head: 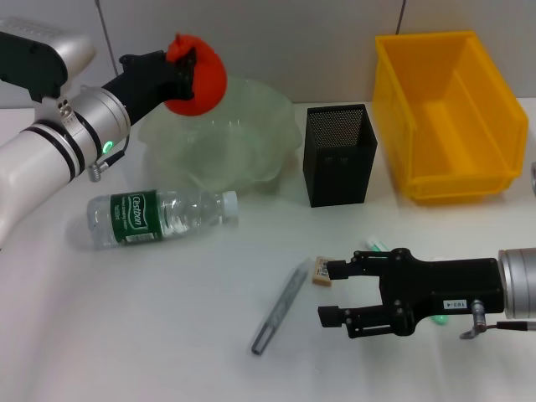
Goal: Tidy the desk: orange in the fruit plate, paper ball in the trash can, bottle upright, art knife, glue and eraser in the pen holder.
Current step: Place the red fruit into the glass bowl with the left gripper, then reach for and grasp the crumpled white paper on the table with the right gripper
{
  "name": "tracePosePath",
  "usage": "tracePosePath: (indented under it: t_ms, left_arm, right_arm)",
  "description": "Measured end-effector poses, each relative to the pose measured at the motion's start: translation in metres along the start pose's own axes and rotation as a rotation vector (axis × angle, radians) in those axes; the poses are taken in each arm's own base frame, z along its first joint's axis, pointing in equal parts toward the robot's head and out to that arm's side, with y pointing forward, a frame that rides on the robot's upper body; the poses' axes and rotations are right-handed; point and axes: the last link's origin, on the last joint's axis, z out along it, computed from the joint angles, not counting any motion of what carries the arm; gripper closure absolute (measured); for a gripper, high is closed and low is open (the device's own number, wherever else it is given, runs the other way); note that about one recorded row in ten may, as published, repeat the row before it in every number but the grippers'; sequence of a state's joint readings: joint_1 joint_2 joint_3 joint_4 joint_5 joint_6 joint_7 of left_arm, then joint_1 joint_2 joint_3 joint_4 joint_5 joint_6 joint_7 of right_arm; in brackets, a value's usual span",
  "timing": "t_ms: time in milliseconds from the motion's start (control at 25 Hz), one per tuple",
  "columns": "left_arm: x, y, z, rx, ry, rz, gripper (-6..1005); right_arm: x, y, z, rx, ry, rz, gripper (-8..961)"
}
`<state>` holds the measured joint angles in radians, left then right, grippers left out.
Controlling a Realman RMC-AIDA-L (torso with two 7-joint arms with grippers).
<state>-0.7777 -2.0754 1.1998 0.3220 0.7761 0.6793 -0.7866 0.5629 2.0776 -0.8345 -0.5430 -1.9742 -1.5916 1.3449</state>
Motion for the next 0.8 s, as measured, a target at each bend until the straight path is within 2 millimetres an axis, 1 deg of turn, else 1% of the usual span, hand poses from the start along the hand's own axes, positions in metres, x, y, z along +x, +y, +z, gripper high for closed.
tracePosePath:
  t_ms: [160, 360, 800]
  left_arm:
    - [-0.0019, -0.0018, -0.0003, 0.019, -0.004, 0.027, 889]
    - [-0.0048, -0.003, -0.0031, 0.026, -0.002, 0.018, 857]
    - [-0.0047, 0.0009, -0.0051, 0.002, 0.017, 0.004, 528]
  right_arm:
    - [0.0004, -0.0002, 0.0002, 0.003, 0.0, -0.004, 163]
    - [0.0007, -0.0003, 0.0002, 0.004, 0.001, -0.006, 164]
    - [0.001, 0.0, 0.0007, 0.002, 0.005, -0.008, 164]
